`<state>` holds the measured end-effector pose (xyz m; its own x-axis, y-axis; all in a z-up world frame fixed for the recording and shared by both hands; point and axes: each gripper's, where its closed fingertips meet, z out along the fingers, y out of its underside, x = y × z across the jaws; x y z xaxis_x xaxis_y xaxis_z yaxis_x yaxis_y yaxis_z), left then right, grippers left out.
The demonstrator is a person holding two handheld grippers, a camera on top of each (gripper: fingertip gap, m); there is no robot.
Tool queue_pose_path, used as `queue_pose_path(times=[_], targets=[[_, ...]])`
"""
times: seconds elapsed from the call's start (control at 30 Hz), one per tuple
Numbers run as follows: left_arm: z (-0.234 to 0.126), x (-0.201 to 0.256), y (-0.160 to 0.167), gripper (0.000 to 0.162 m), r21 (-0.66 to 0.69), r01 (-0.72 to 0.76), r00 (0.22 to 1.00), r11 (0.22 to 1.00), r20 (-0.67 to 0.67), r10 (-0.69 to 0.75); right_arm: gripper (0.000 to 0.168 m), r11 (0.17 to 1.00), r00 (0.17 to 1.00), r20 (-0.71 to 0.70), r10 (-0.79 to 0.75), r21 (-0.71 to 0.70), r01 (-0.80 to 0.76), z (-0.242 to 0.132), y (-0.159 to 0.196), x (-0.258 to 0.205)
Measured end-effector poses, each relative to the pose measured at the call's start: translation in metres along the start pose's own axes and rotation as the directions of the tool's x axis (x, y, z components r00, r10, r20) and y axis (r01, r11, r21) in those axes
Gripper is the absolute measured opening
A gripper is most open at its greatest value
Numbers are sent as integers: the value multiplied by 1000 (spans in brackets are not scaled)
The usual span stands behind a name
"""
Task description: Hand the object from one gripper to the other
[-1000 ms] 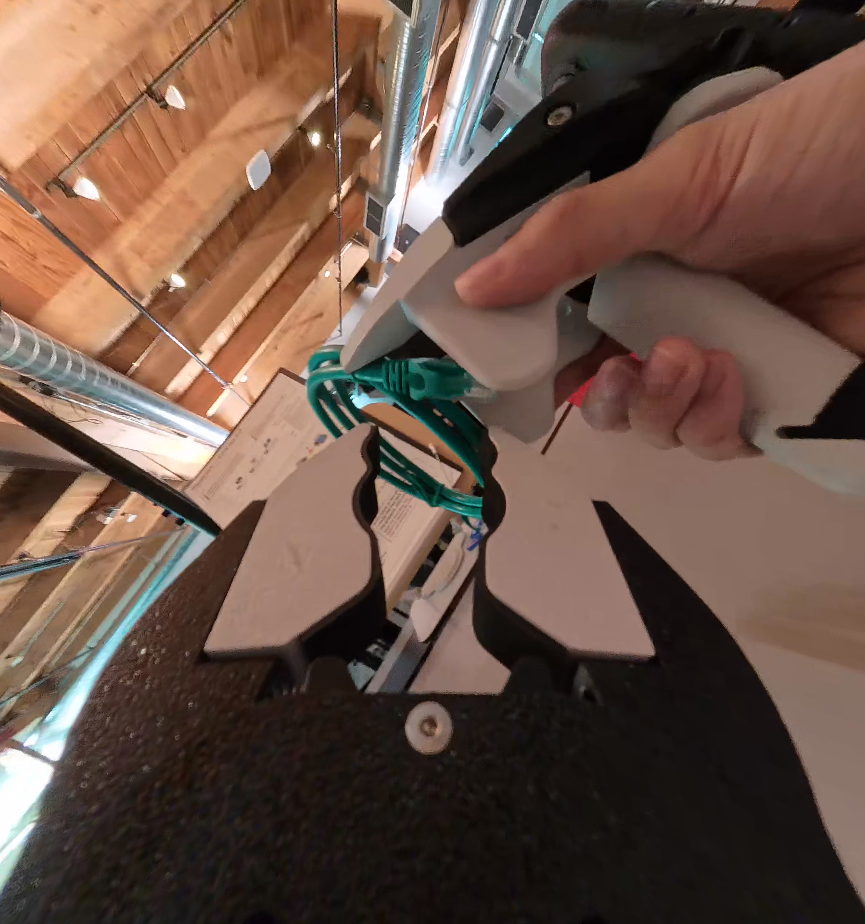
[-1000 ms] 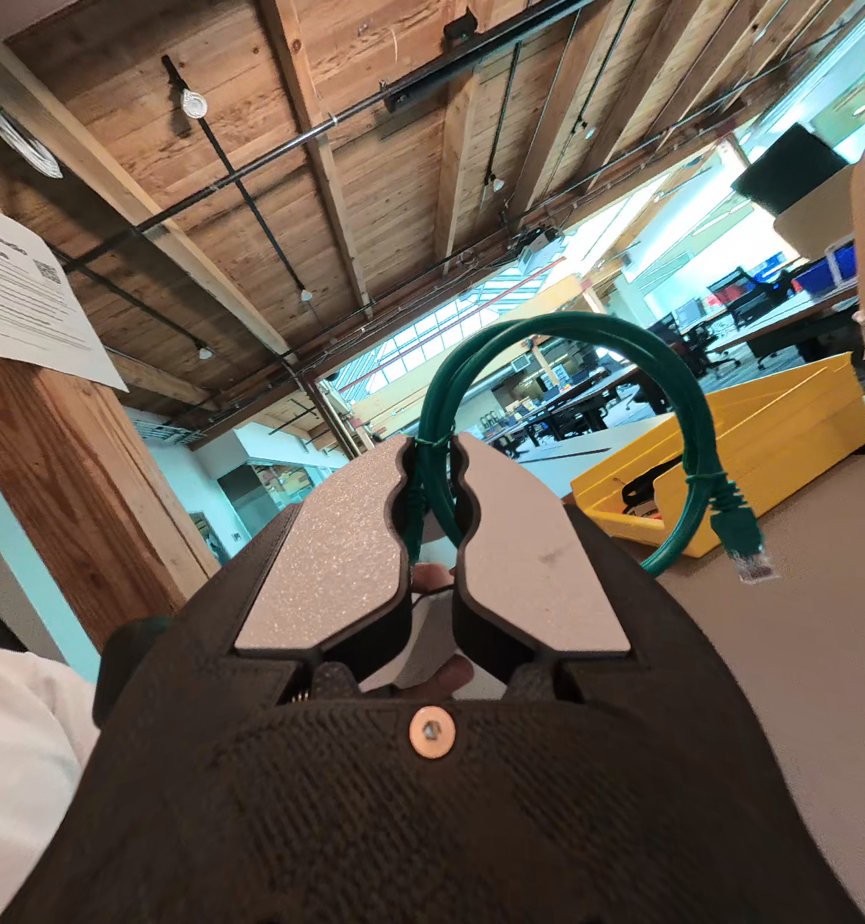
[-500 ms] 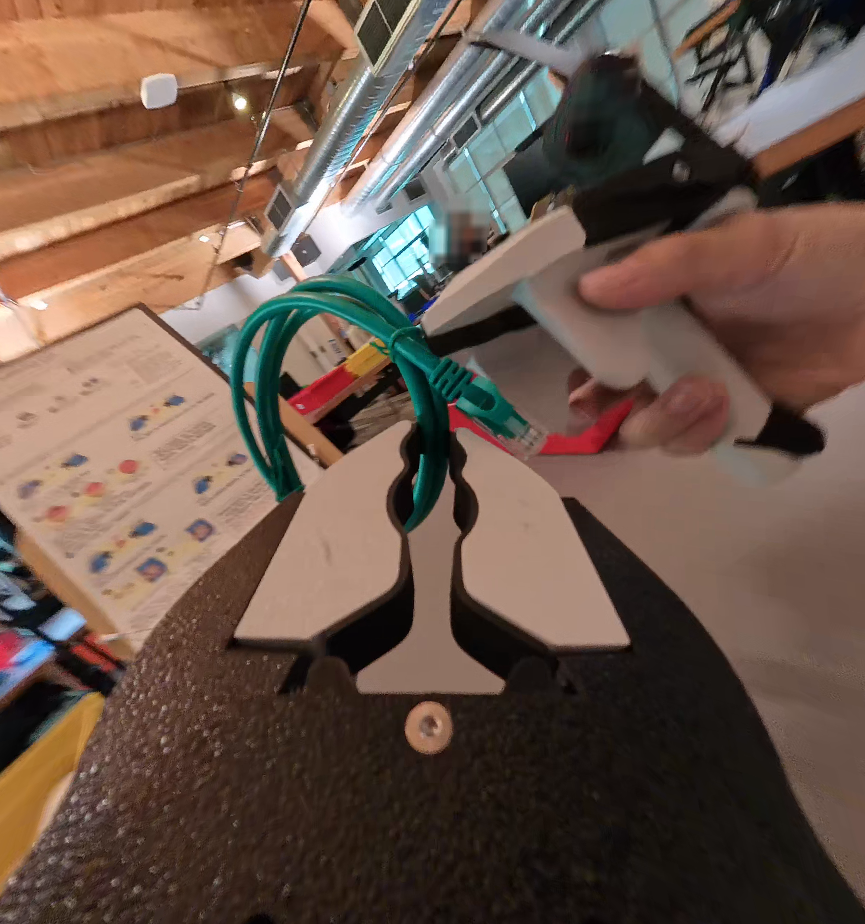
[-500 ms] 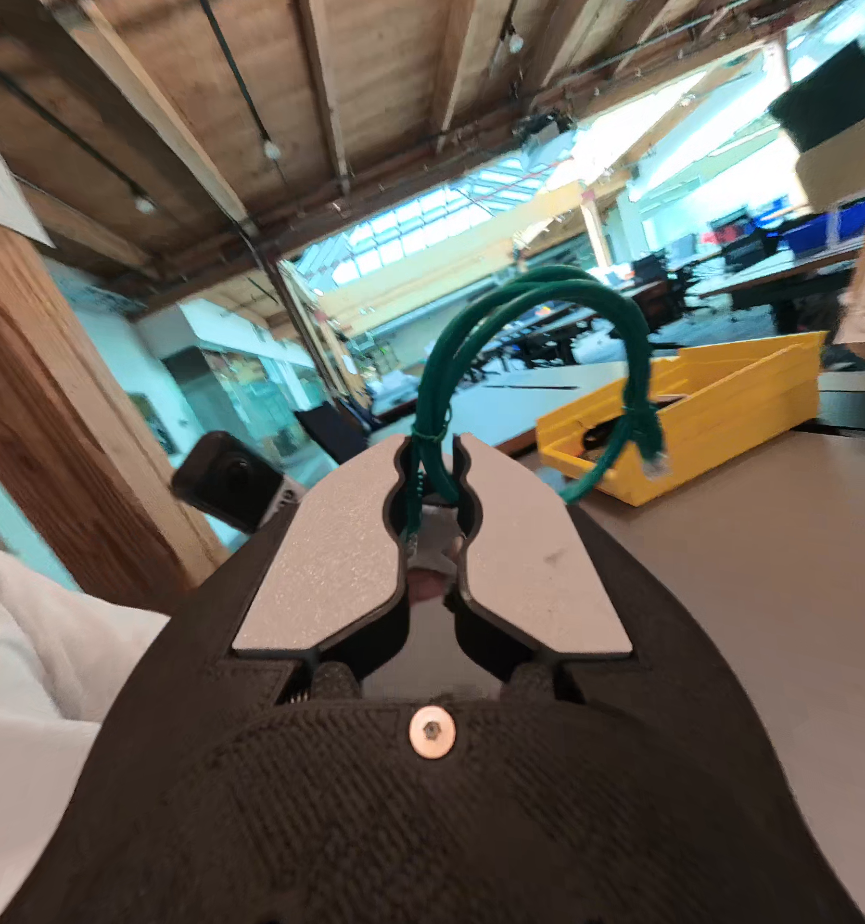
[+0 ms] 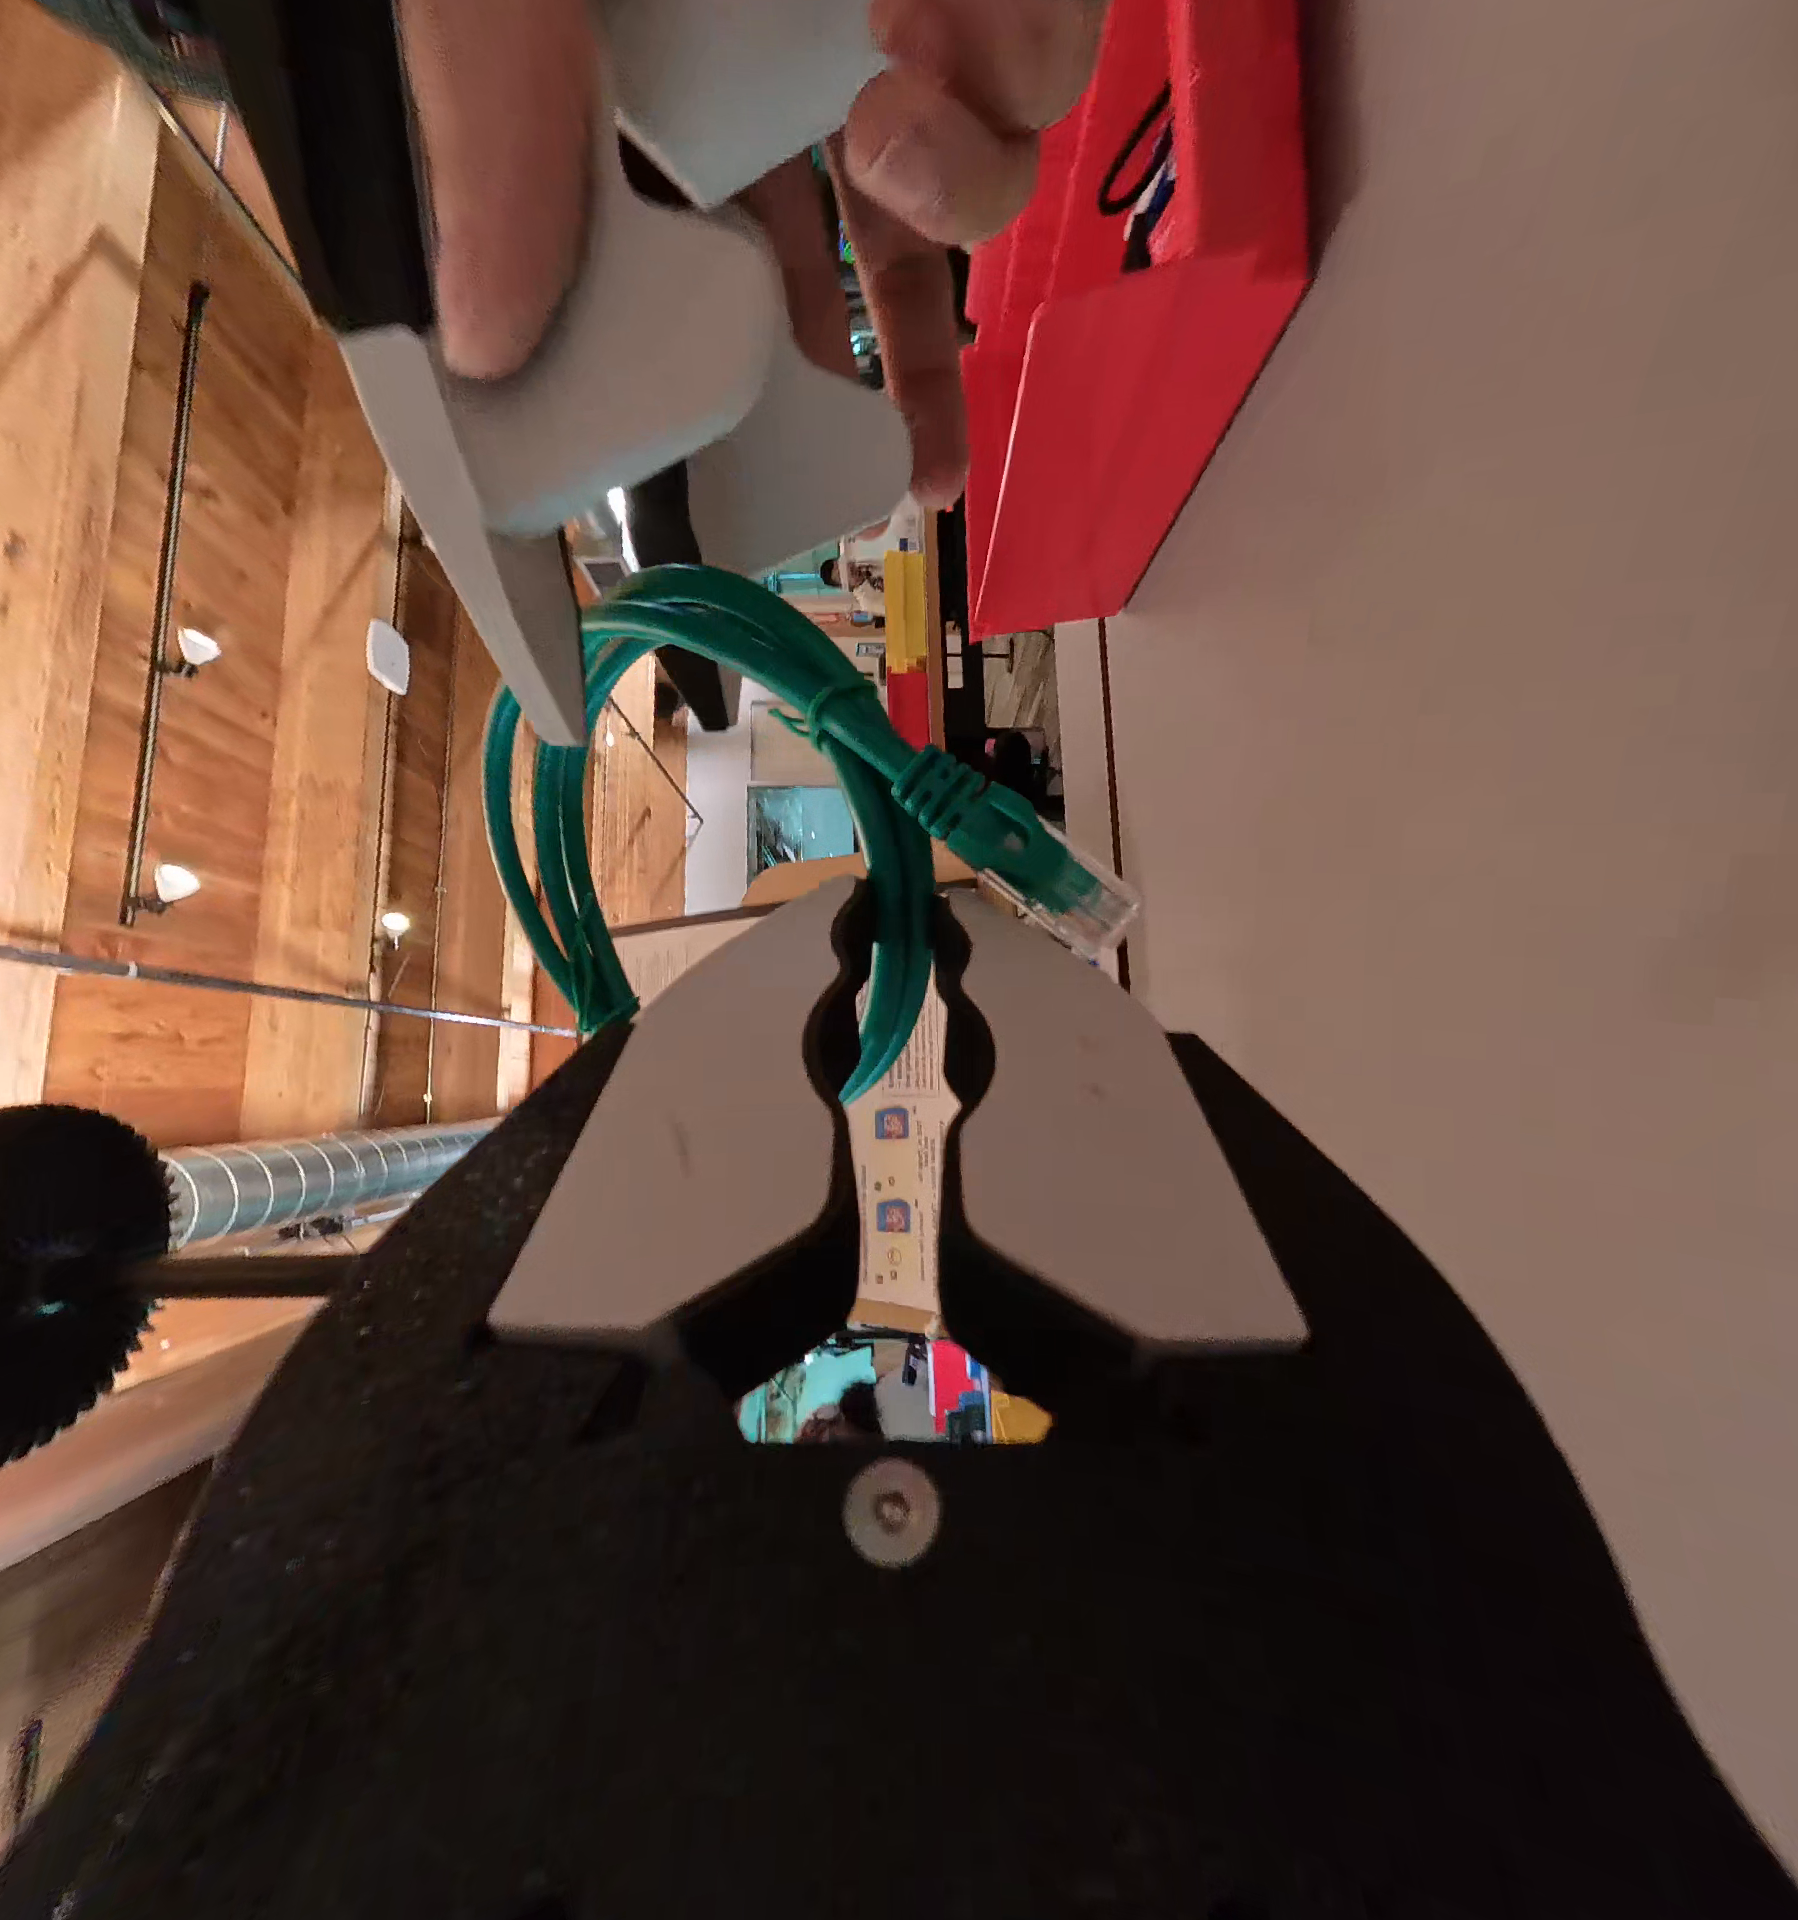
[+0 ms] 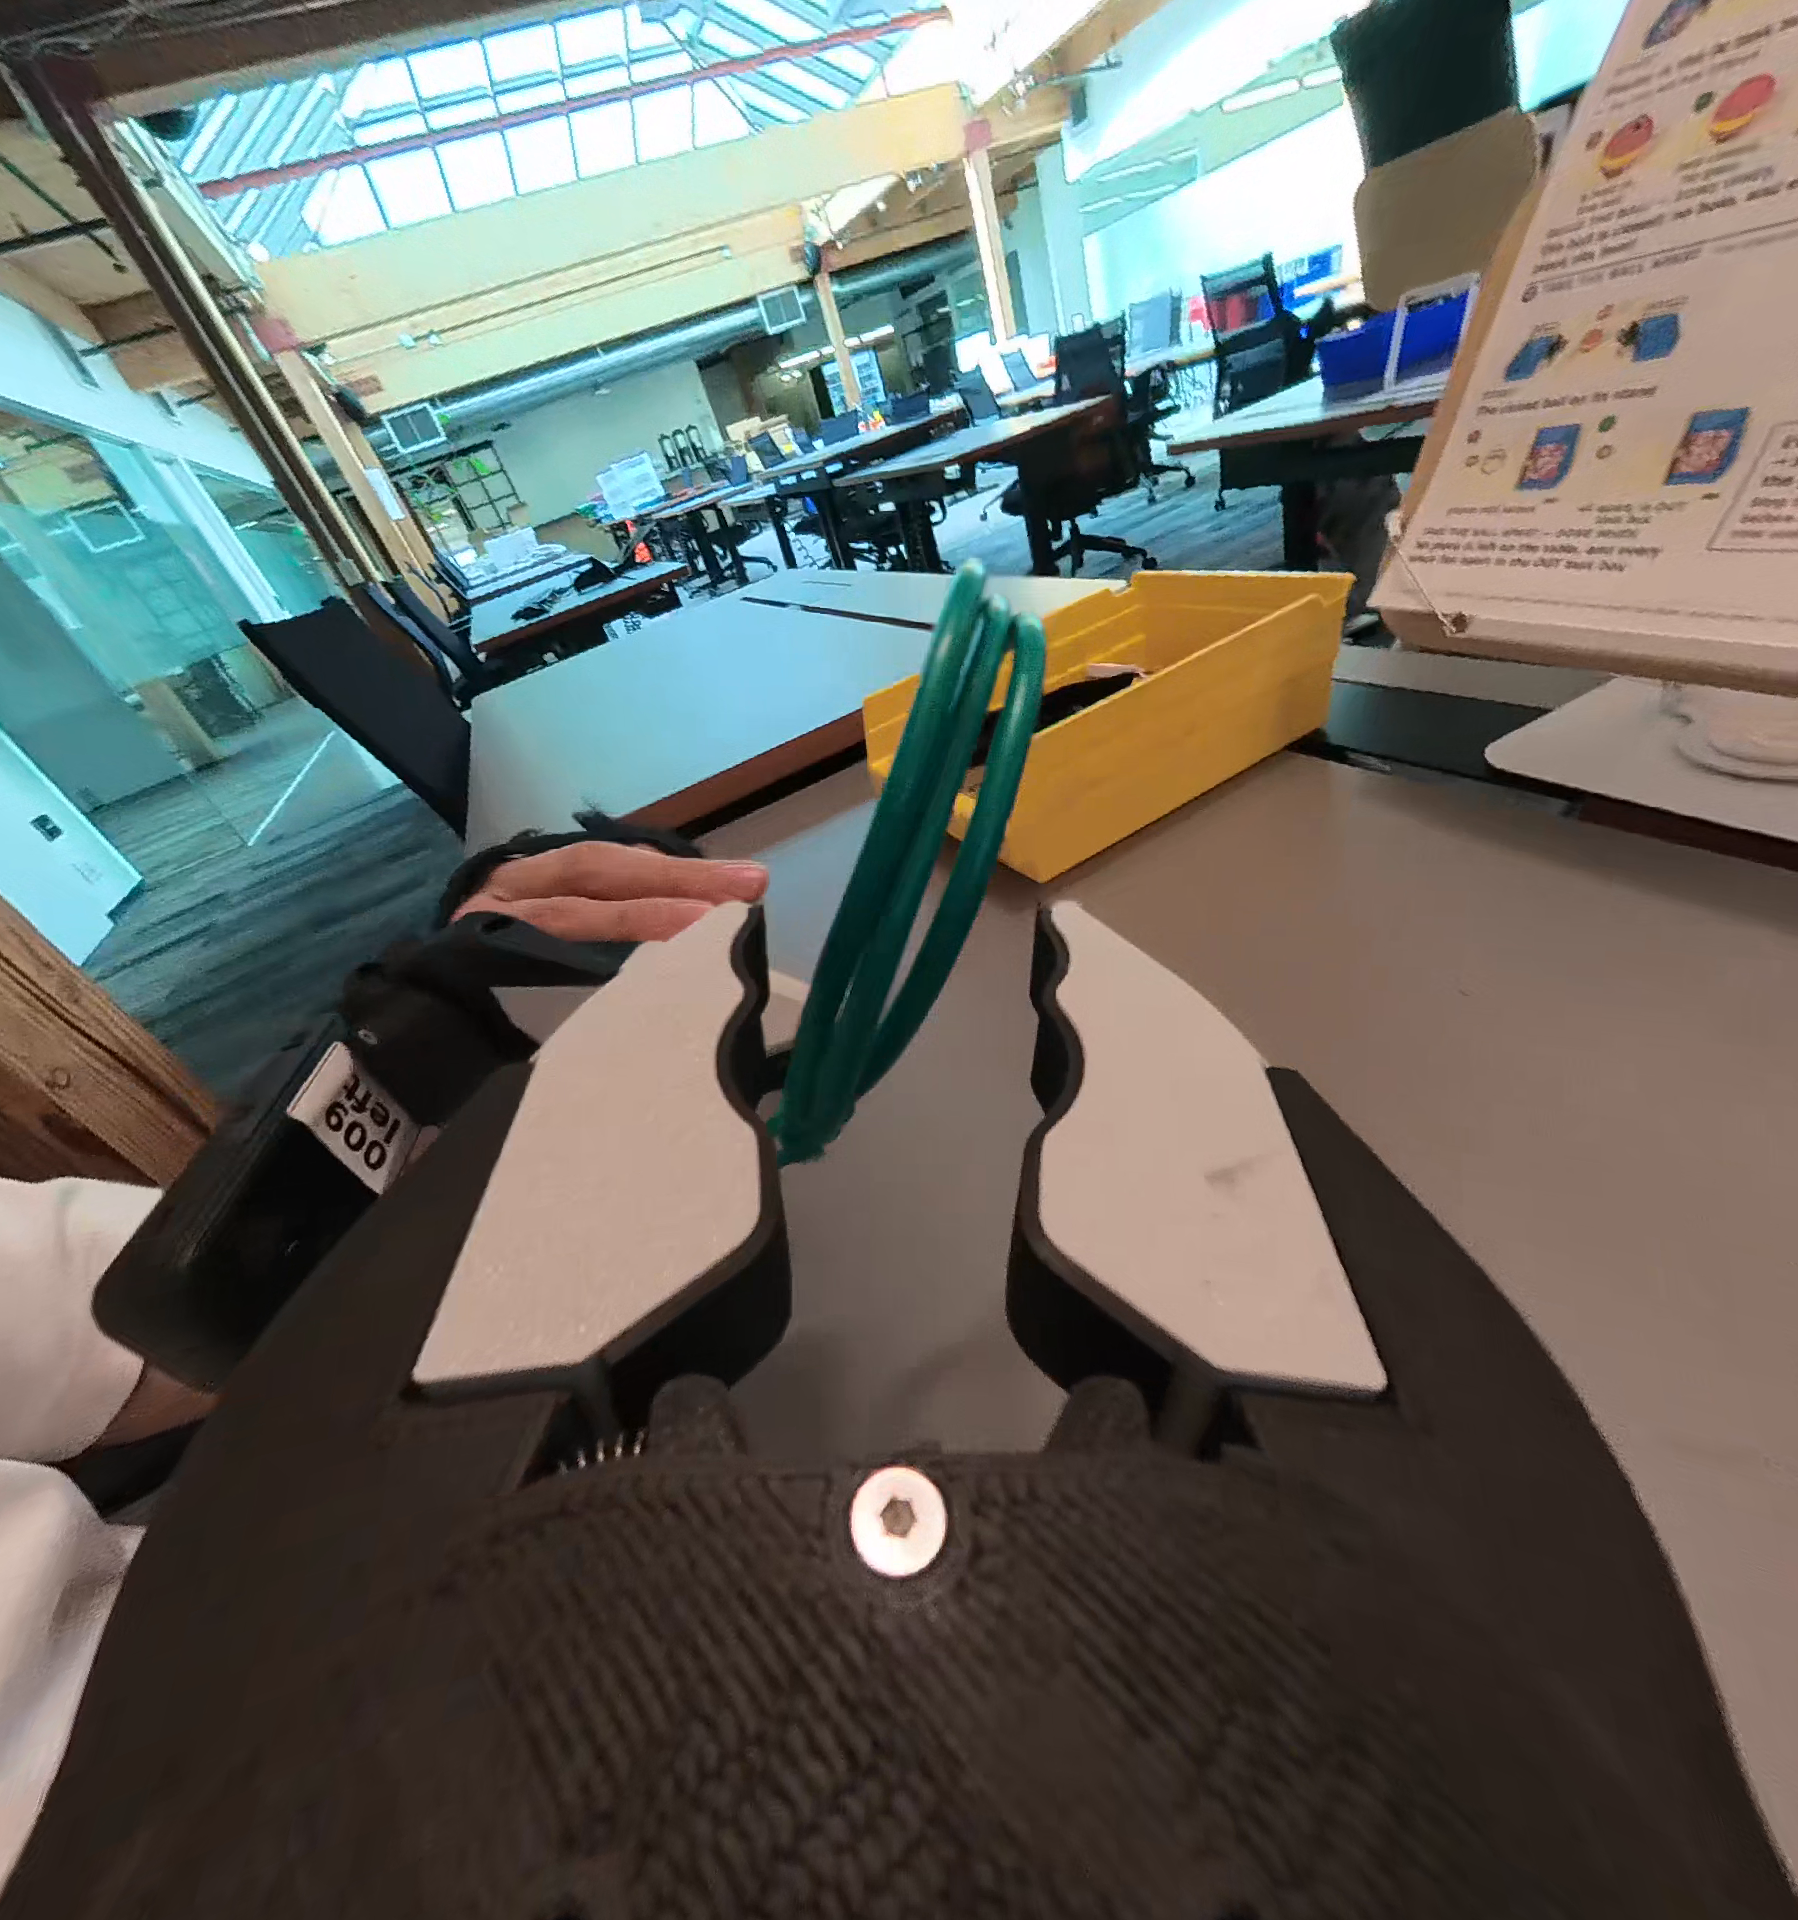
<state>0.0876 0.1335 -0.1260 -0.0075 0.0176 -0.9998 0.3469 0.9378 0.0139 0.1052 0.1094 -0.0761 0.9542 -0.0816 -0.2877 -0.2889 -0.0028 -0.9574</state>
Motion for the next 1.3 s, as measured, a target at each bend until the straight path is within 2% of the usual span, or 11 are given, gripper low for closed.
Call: queue_pose_path(times=[0.2,0.33,0.4,0.43,0.5,0.57,0.6,0.8,1.0,1.13,1.3], targets=[[5,10,-6,11,13,67,997,998,-27,-66,23,1000,999,33,0,-13,0,-2,3,5],[2,-3,4,19,30,313,950,949,-6,-313,14,996,997,47,-65,59,63,-2,-6,2],[0,-14,11,35,68,528,848,847,7,-529,14,992,997,45,-69,107,64,-6,-13,4],[-2,-21,11,37,121,660,748,742,-15,-663,14,989,996,47,-78,133,71,-8,-16,6],[-6,-35,8,45,231,904,397,359,-150,-905,14,979,997,36,-63,199,55,-14,-24,11],[-4,-41,8,57,224,972,15,-65,-336,-942,14,957,996,89,-5,289,-21,-21,-36,10],[-1,-37,9,63,189,961,-112,-200,-393,-913,14,938,995,100,24,341,-57,-26,-43,12],[9,-23,-17,65,31,795,-459,-606,-621,-635,14,872,986,156,53,474,-122,-34,-55,9],[2,-42,-32,52,135,695,-449,-706,-686,-573,14,845,964,249,93,493,-209,-12,-42,-10],[-6,-48,-25,23,233,661,-411,-713,-682,-605,14,858,962,254,99,469,-212,3,-31,-23],[-11,-50,-18,13,252,757,-324,-604,-657,-680,13,912,982,190,-18,406,-62,10,-22,-30]])
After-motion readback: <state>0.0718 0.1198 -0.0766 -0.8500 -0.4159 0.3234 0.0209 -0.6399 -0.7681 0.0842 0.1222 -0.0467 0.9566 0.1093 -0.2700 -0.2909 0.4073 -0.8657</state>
